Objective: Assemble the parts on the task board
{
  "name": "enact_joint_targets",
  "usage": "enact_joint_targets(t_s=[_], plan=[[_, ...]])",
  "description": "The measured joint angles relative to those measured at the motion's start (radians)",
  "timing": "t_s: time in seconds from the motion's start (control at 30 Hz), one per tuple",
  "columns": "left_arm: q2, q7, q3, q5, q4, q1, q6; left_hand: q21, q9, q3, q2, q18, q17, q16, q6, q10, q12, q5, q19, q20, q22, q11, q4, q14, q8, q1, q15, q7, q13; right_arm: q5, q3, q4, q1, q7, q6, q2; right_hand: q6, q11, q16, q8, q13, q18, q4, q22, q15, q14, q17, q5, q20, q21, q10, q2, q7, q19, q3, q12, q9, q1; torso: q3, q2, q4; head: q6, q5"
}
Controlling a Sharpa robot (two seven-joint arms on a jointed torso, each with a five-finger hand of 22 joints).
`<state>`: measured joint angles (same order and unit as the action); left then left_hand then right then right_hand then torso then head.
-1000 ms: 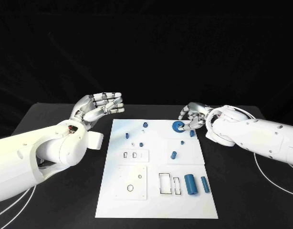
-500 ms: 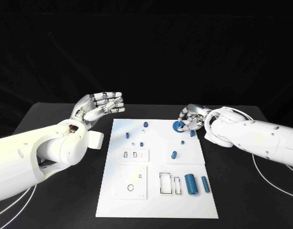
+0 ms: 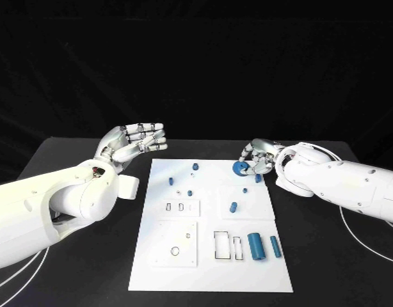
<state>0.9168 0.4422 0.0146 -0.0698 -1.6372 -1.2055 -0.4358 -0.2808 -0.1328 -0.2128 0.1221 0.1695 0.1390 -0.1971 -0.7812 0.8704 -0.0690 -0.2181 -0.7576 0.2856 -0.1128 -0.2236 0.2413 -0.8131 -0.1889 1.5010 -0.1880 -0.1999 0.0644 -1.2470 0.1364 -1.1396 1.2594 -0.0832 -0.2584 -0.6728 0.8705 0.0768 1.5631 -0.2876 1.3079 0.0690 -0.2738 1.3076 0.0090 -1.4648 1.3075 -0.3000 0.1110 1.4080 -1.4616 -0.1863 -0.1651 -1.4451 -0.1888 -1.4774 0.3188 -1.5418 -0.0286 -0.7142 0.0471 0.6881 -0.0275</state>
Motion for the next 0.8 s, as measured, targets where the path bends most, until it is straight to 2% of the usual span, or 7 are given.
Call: enact_joint_targets(t_s=[0.13, 0.2, 0.33, 0.4, 0.47, 0.8], plan=[[0.000, 0.000, 0.000, 0.000, 0.001, 0.000, 0.000, 0.000, 0.000, 0.000, 0.000, 0.000, 0.000, 0.000, 0.000, 0.000, 0.000, 0.000, 0.000, 0.000, 0.000, 0.000, 0.000, 0.000, 0.000, 0.000, 0.000, 0.000, 0.000, -0.008, -0.001, -0.008, 0.000, 0.004, -0.001, -0.002, 0.032, 0.000, 0.000, 0.011, 0.000, -0.001, 0.011, 0.000, 0.000, 0.000, 0.000, -0.014, -0.002, 0.006, 0.000, -0.025, 0.003, -0.002, -0.116, -0.008, -0.020, -0.006, 0.0001, 0.000, 0.0000, -0.001, 0.000], [0.000, 0.000, 0.000, 0.000, 0.001, 0.000, 0.000, 0.000, 0.000, 0.000, 0.000, 0.000, 0.000, 0.000, 0.000, 0.000, 0.000, 0.000, 0.000, 0.000, 0.000, 0.000, 0.000, 0.000, 0.000, 0.000, 0.000, 0.000, 0.000, -0.012, -0.001, -0.012, 0.000, 0.007, -0.003, -0.003, 0.049, 0.000, 0.000, 0.017, 0.000, -0.013, 0.020, 0.000, 0.000, 0.000, 0.000, -0.014, -0.004, 0.006, 0.000, -0.031, 0.008, -0.004, -0.163, -0.012, -0.022, 0.001, 0.0001, 0.000, -0.0001, -0.001, 0.000], [0.000, -0.001, 0.000, -0.001, 0.001, 0.000, 0.001, 0.000, 0.000, 0.000, 0.000, 0.000, 0.000, 0.000, 0.000, 0.000, 0.000, 0.000, 0.000, 0.000, 0.000, 0.000, 0.000, 0.000, 0.000, 0.000, 0.000, 0.000, 0.000, -0.018, 0.000, -0.023, -0.002, 0.012, -0.009, -0.004, 0.063, -0.004, 0.000, 0.016, 0.000, -0.016, 0.035, 0.000, -0.008, 0.000, 0.000, -0.013, -0.007, 0.010, -0.004, -0.046, 0.009, -0.007, -0.221, -0.018, -0.025, 0.015, -0.0003, 0.000, -0.0001, -0.002, -0.001], [0.000, -0.001, 0.000, -0.001, 0.001, 0.000, 0.001, 0.000, 0.000, 0.000, 0.000, 0.000, 0.000, 0.000, 0.000, 0.000, 0.000, 0.000, 0.000, 0.000, 0.000, 0.000, 0.000, 0.000, 0.000, 0.000, 0.000, 0.000, 0.000, -0.022, 0.001, -0.029, -0.003, 0.015, -0.016, -0.004, 0.064, -0.010, 0.000, 0.016, 0.000, -0.016, 0.040, 0.000, -0.008, 0.000, 0.000, -0.013, -0.009, 0.011, -0.005, -0.051, 0.010, -0.009, -0.237, -0.023, -0.025, 0.021, -0.0004, 0.000, -0.0001, -0.003, -0.001], [0.000, -0.001, 0.000, -0.001, 0.001, 0.000, 0.001, 0.000, 0.000, 0.000, 0.000, 0.000, 0.000, 0.000, 0.000, 0.000, 0.000, 0.000, 0.000, 0.000, 0.000, 0.000, 0.000, 0.000, 0.000, 0.000, 0.000, 0.000, 0.000, -0.027, 0.001, -0.040, -0.005, 0.016, -0.025, -0.005, 0.064, -0.011, 0.000, 0.003, 0.000, -0.016, 0.049, 0.000, -0.011, -0.003, 0.000, -0.013, -0.011, 0.011, -0.003, -0.059, 0.010, -0.011, -0.251, -0.023, -0.025, 0.032, -0.0005, 0.000, -0.0001, -0.004, -0.001], [-0.002, -0.001, 0.000, -0.001, 0.002, 0.000, 0.001, 0.000, 0.000, 0.000, 0.000, 0.000, 0.000, 0.000, 0.000, 0.000, 0.000, 0.000, 0.000, 0.000, 0.000, 0.000, 0.000, 0.000, 0.000, 0.000, 0.000, 0.000, 0.000, -0.117, 0.001, -0.133, -0.001, 0.002, -0.117, 0.020, 0.064, -0.018, 0.004, -0.007, 0.000, -0.016, 0.065, 0.000, -0.015, 0.000, 0.001, 0.006, -0.014, 0.024, -0.003, -0.053, 0.010, -0.014, -0.274, -0.032, -0.025, 0.079, -0.0012, 0.001, 0.0003, -0.008, 0.002]])
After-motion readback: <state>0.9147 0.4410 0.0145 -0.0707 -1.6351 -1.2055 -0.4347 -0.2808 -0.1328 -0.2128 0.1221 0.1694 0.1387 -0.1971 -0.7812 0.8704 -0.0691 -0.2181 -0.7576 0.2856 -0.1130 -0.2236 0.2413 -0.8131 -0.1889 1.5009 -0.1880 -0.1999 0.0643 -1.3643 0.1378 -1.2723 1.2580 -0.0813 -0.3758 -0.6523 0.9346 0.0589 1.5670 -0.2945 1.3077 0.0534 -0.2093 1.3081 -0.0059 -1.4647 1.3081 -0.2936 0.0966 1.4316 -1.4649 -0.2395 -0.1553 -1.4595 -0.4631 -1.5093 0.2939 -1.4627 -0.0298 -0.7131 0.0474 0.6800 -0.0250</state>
